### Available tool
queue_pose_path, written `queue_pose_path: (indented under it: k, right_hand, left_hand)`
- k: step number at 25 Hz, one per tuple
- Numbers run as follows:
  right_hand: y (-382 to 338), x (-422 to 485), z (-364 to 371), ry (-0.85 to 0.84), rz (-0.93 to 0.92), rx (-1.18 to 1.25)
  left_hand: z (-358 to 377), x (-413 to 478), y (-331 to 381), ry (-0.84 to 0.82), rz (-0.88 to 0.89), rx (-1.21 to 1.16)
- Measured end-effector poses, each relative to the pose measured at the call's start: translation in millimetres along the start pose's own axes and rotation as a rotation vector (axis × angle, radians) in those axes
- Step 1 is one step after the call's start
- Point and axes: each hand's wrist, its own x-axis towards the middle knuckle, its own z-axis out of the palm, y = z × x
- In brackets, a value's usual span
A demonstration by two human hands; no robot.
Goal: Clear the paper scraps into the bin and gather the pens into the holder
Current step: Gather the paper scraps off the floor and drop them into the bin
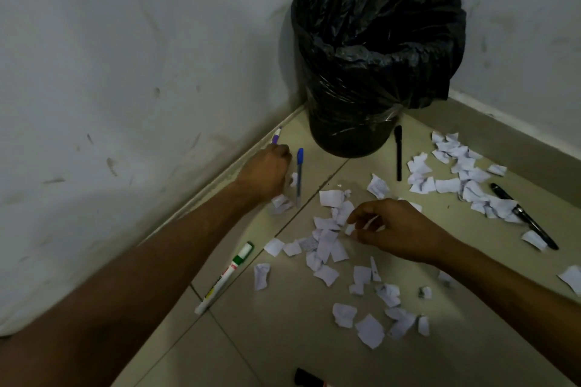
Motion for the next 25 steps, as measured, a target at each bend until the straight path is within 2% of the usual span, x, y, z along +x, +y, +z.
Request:
queue_pose_path:
  k: [4,7,10,12,14,16,17,19,20,22,25]
  right_hand:
    - [4,-8,7,0.055,-0.035,-0.122]
    - [9,4,9,0.137,-0.089,-0.243]
    - [5,36,10,0.078,-0.113,-0.365]
    - [3,48,17,-0.048,-0.11,-0.448]
    - [6,39,32,-0.128,-0.165,-0.484]
    - [14,17,40,-0.098,-0.225,-0.432]
    - [19,12,36,-0.022,-0.217,-0.379]
    - [33,13,17,0.144,-0.085,-0.359]
    - [41,15,4,0.158,0.0,-0.393]
    - [50,18,-7,0.066,0.076,-0.443]
    - [45,0,13,-0.03,-0.041,-0.394]
  left_hand:
    - [7,-30,13,-0.119,0.053,0.083]
    - [14,-72,16,-0.155,0.081,-0.036]
    - [20,-115,31,-0.229,0.149,-0.143]
    - [17,-136,41,-0.173,0.188,-0.215]
    - [12,-154,43,-0.073,0.107,-0.227]
    - [13,-169,39,-0.045,-0.019,-0.185]
    - [18,-176,39,-0.069,-0.044,-0.147]
    - [30,-185,41,-0.119,-0.033,-0.117]
    - [35,-184,44,-0.102,0.0,-0.161]
    - [39,-172,53,-0.052,0.071,-0.298]
    - [30,-146,69,-0.103,0.109,-0.453]
